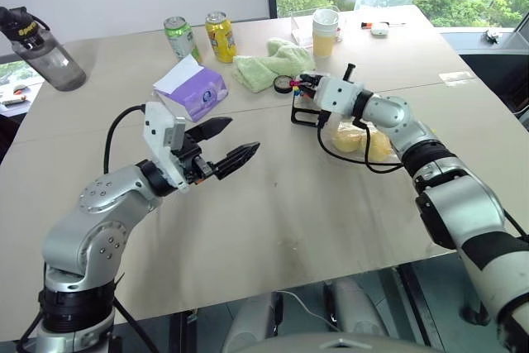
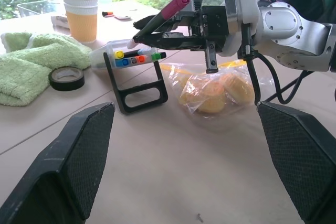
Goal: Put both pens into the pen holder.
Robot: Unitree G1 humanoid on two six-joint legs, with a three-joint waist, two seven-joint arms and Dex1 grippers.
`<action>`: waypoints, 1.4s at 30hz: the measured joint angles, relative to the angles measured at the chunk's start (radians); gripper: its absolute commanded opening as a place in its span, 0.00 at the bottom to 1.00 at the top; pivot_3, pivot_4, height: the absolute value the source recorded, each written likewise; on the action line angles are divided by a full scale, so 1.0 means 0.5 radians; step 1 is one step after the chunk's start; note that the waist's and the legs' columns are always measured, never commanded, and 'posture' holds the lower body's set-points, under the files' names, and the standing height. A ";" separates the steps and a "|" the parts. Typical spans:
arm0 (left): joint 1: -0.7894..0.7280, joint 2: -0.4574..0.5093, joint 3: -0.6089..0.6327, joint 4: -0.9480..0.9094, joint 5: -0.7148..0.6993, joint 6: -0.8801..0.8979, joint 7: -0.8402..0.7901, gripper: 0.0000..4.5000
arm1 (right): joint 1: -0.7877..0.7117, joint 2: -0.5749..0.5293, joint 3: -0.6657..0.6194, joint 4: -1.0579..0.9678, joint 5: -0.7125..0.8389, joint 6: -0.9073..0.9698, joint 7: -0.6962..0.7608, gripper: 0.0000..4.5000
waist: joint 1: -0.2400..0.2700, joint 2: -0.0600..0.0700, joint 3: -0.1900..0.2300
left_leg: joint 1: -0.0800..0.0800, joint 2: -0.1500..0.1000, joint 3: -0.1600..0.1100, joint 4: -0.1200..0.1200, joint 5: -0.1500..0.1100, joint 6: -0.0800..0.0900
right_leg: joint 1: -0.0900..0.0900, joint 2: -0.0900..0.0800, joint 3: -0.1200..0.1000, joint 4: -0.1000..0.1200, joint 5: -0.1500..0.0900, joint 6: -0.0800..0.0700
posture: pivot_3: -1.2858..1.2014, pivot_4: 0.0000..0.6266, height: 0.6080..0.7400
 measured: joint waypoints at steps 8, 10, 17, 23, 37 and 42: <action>0.047 0.023 0.003 -0.006 0.002 -0.001 -0.009 1.00 | -0.006 0.035 -0.077 0.053 0.034 0.044 0.008 0.72 | -0.007 0.000 0.000 | 0.000 0.000 0.000 0.000 0.000 0.000 | 0.000 0.000 0.000 0.000 0.000 0.000 | 0.52 0.24 1.00; 0.059 0.044 0.007 -0.006 0.002 -0.001 -0.023 1.00 | -0.007 0.034 -0.104 0.055 0.053 0.051 0.012 0.72 | -0.007 0.000 0.000 | 0.000 0.000 0.000 0.000 0.000 0.000 | 0.000 0.000 0.000 0.000 0.000 0.000 | 0.52 0.24 1.00; 0.054 0.056 0.012 -0.006 0.002 -0.004 -0.035 1.00 | -0.009 0.036 -0.138 0.055 0.058 0.076 0.023 0.72 | -0.007 0.000 0.000 | 0.000 0.000 0.000 0.000 0.000 0.000 | 0.000 0.000 0.000 0.000 0.000 0.000 | 0.52 0.24 1.00; 0.038 0.055 0.009 -0.004 0.006 -0.015 -0.036 1.00 | -0.009 0.035 -0.153 0.052 0.064 0.072 0.058 0.72 | -0.008 0.000 0.000 | 0.000 0.000 0.000 0.000 0.000 0.000 | 0.000 0.000 0.000 0.000 0.000 0.000 | 0.52 0.24 1.00; 0.595 0.064 0.082 -0.207 0.185 -0.015 0.133 1.00 | 1.167 -0.381 -0.292 -1.999 1.097 1.644 1.105 0.72 | 0.025 0.004 0.001 | -0.004 0.000 -0.006 -0.001 -0.001 0.001 | -0.001 -0.003 0.003 -0.002 0.000 0.000 | 0.52 0.24 1.00; 1.041 -0.079 0.053 -0.327 0.468 -0.188 0.247 1.00 | 2.057 -0.550 -0.377 -2.791 1.323 2.026 1.032 0.72 | 0.086 0.004 -0.002 | 0.006 0.000 0.000 -0.003 -0.001 0.002 | 0.009 -0.004 0.010 -0.003 0.000 0.000 | 0.52 0.24 1.00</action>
